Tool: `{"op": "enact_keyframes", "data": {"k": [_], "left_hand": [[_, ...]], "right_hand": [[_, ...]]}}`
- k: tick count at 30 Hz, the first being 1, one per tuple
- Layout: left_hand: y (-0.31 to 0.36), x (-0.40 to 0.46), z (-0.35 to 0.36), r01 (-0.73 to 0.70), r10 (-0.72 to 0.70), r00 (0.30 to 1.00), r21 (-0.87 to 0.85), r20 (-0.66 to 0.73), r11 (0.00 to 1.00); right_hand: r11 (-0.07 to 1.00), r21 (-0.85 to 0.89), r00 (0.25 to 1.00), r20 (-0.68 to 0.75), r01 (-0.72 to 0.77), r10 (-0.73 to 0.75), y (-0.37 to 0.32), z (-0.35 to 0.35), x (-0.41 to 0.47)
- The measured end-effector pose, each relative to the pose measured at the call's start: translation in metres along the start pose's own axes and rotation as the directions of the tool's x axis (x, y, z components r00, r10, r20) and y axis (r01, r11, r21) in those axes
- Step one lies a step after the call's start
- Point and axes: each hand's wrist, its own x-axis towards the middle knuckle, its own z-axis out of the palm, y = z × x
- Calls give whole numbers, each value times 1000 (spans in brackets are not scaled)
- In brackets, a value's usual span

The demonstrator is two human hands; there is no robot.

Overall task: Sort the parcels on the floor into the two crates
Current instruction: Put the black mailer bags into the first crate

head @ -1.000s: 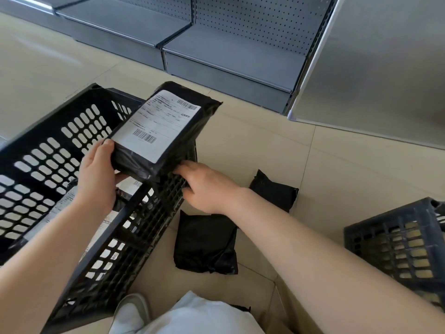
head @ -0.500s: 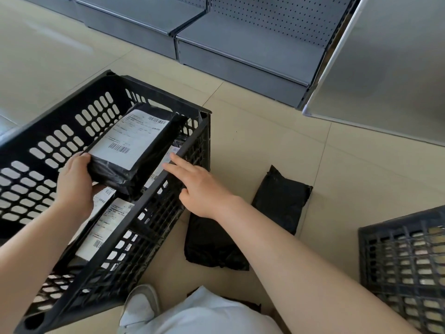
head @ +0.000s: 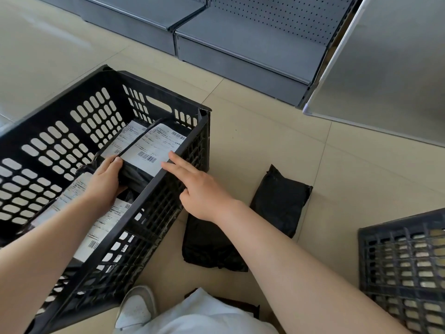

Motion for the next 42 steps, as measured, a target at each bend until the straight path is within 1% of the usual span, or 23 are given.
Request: {"op": "enact_keyframes", "data": {"k": [2,3,6,8,10,13,17,20,24,28,31,33,36,38,40,42], "left_hand": [[-4,1,0,23,-24,999,10,43,1000],[-6,0,0,21,-24,998,40,63,999],[-16,2,-3,-13,-6,996,213,89,977],[-18,0,1,-62,37,995,282,96,957],[-20,-3,6,-94,76,995,316,69,944],[-18,-4,12,-125,121,992,418,35,900],[-15,5,11,-76,80,997,485,12,871],[-13,11,10,-79,87,996,561,12,824],[-11,14,8,-102,126,992,685,15,722],[-2,14,8,-47,111,993,727,-41,685],[5,14,10,-64,129,991,778,-22,625],[12,7,16,-118,177,984,762,5,637],[29,-9,31,-252,291,956,625,42,739],[46,-22,45,-317,341,938,531,56,786],[62,-35,58,-376,380,921,457,86,806],[74,-49,73,-431,413,901,398,134,810]], "right_hand": [[1000,11,1000,-3,2,-2,1,1,0],[1000,15,1000,-3,2,-2,1,2,0],[1000,22,1000,-8,6,-6,1,3,1],[1000,28,1000,-11,-1,1,1,3,1],[999,38,1000,-13,-4,5,0,4,1],[999,37,1000,-17,-4,5,-1,5,0],[1000,30,1000,-18,-2,3,-1,5,-1],[999,38,1000,-20,-9,10,-2,4,-1],[999,38,1000,-9,-18,18,-4,3,2],[999,26,1000,9,-29,28,-7,-3,3],[999,42,999,20,-29,29,-11,-6,3],[992,113,998,24,-53,51,-14,-8,1],[952,277,989,-28,-134,147,-19,-22,1],[929,333,974,-94,-164,205,-21,-36,1],[902,393,953,-162,-176,257,-19,-49,-3],[847,491,920,-198,-204,337,-12,-60,-13]]}}
